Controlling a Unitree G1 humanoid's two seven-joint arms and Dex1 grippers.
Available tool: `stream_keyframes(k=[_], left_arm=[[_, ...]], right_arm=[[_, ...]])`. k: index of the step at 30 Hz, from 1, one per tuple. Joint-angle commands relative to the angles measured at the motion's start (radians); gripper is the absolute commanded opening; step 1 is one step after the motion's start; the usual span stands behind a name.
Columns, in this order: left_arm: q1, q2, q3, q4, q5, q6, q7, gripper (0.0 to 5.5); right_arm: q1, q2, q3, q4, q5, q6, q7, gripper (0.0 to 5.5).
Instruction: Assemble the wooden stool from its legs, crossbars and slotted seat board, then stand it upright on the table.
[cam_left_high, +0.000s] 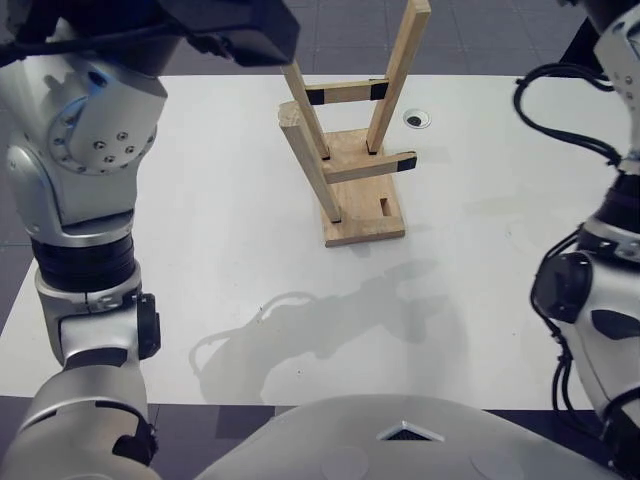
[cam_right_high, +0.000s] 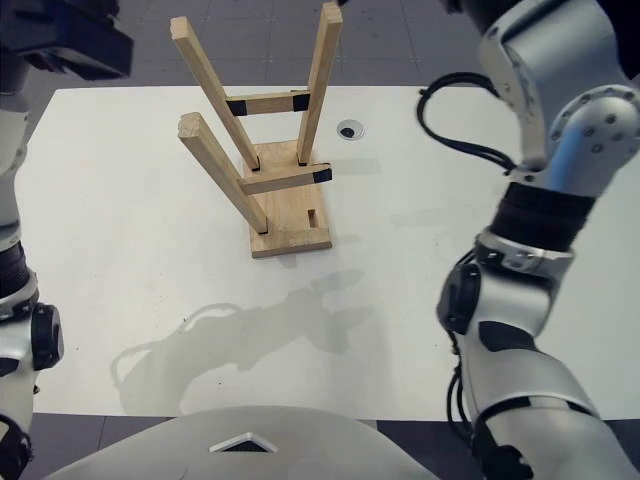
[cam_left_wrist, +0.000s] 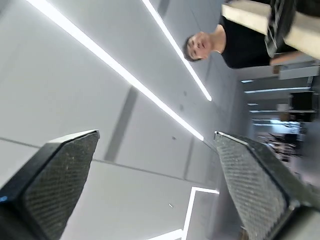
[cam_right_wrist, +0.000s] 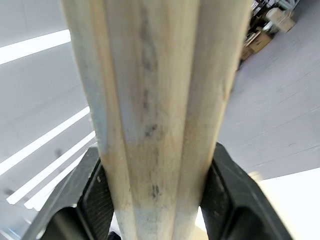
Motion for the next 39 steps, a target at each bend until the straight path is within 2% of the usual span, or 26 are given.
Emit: stream_keyframes(k=[1,5,13,22,27,33,39], left_arm=[[0.143,-0.045,-0.019,-0.081,-0.091,0.097,-0.075,4.23],[0.205,-0.101,-0.04,-0.17,-0.131,0.196,-0.107,4.23],[0.251,-0.171,-0.097,-0.256,-0.111,0.288,-0.115,4.23],[0.385,-0.211,-0.132,-0.324,-0.067,0.315,-0.101,4.23],[0.533,-0.249,-0.203,-0.32,-0.024,0.298,-0.075,4.23],[0.666,-0.187,-0.235,-0.291,-0.043,0.21,-0.115,4.23],[0.759,-0.101,-0.229,-0.183,-0.05,0.147,-0.152,4.23]], right_arm=[[0.07,-0.191,0.098,0.003,-0.173,0.125,0.414,2.07],[0.258,-0.293,0.28,-0.037,-0.477,-0.027,0.88,2.07],[0.385,-0.261,0.422,0.183,-0.893,-0.463,1.37,2.06],[0.367,-0.163,0.431,0.27,-1.043,-0.626,1.503,2.06],[0.296,-0.124,0.434,0.389,-1.119,-0.722,1.557,2.06],[0.311,-0.089,0.416,0.382,-1.118,-0.723,1.573,2.06],[0.294,-0.04,0.381,0.47,-1.137,-0.808,1.556,2.06]])
